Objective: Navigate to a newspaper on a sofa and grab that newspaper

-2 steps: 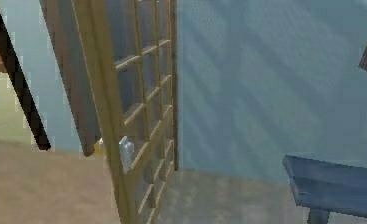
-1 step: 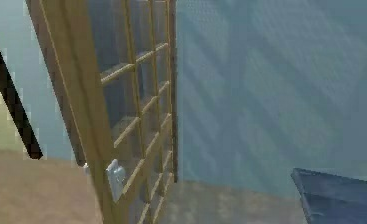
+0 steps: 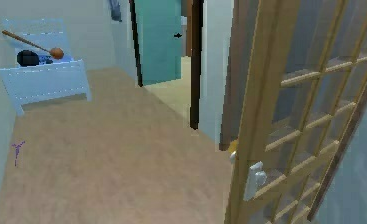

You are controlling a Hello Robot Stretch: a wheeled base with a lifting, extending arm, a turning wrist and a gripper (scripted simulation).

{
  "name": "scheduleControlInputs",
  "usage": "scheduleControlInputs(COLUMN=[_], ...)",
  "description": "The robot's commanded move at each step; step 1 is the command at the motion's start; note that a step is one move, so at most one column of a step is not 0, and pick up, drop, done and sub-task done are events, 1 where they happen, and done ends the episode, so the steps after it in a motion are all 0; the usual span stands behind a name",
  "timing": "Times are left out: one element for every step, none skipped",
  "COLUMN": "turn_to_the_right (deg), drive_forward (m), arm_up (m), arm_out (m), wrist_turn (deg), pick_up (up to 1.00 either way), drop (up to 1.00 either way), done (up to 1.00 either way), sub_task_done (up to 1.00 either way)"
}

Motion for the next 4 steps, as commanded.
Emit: scheduleControlInputs(turn_to_the_right=[-21.0, 0.0, 15.0, 0.0], drive_forward=[0.0, 0.85, 0.0, 1.0], arm_up=[0.0, 0.0, 0.0, 0.0], arm_out=[0.0, 0.0, 0.0, 0.0], wrist_turn=[0.0, 0.0, 0.0, 0.0], pick_up=[0.0, 0.0, 0.0, 0.0], drop=[0.0, 0.0, 0.0, 0.0], done=[0.0, 0.0, 0.0, 0.0], sub_task_done=[0.0, 0.0, 0.0, 0.0])
